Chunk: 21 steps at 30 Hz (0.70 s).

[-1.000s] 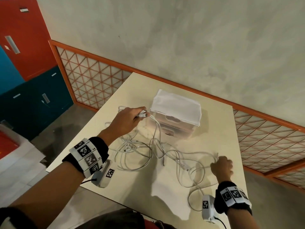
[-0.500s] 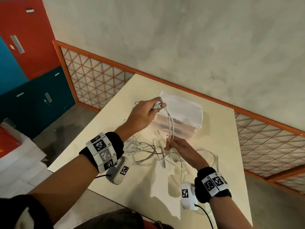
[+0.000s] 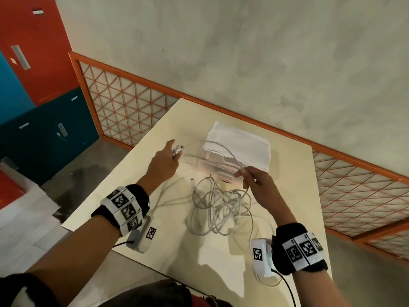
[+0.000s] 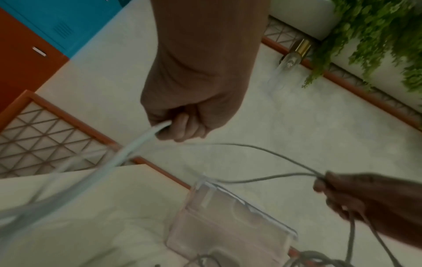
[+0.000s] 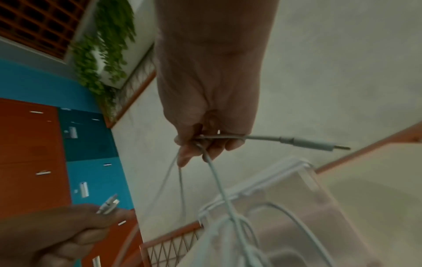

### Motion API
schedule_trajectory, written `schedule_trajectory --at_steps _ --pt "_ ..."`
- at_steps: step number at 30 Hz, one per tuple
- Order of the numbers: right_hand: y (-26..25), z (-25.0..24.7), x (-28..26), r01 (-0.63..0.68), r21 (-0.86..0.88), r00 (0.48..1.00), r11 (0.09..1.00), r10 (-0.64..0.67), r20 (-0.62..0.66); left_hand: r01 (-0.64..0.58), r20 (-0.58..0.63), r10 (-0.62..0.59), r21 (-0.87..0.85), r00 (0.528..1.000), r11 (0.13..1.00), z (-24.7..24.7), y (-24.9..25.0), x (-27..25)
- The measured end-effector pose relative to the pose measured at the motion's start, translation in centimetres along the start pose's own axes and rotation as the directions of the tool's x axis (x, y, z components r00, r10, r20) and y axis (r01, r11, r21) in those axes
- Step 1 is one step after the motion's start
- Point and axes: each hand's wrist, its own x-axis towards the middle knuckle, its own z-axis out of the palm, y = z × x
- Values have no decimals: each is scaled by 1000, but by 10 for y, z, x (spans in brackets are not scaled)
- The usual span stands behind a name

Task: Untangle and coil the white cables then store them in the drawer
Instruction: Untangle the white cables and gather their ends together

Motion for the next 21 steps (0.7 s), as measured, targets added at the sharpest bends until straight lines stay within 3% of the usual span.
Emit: schedule_trajectory --at_steps 2,5,8,10,13,16,18,21 --pt "-14 -5 1 32 -78 999 996 -29 46 -201 -5 203 -132 979 971 3 14 -15" --pt "-31 -3 4 80 -95 987 992 -66 144 -387 213 437 -239 874 890 13 41 -30" --pt "-44 -6 7 93 11 993 996 -93 76 -297 446 358 -203 820 933 24 53 -38" --pt "-47 -11 8 74 49 997 996 -74 -8 -253 501 313 -187 807 949 28 51 -40" --pt "-37 -14 6 22 71 1000 997 -20 -21 -247 422 317 -213 849 945 24 51 -39" --pt "-17 -1 -2 -47 169 987 984 20 159 -305 197 365 -279 910 911 13 61 -32" --pt "-1 12 -11 -99 162 956 982 49 288 -378 71 411 -274 909 884 5 73 -31" --pt "22 26 -23 -112 122 931 986 61 361 -392 -62 392 -293 918 872 -3 85 -28"
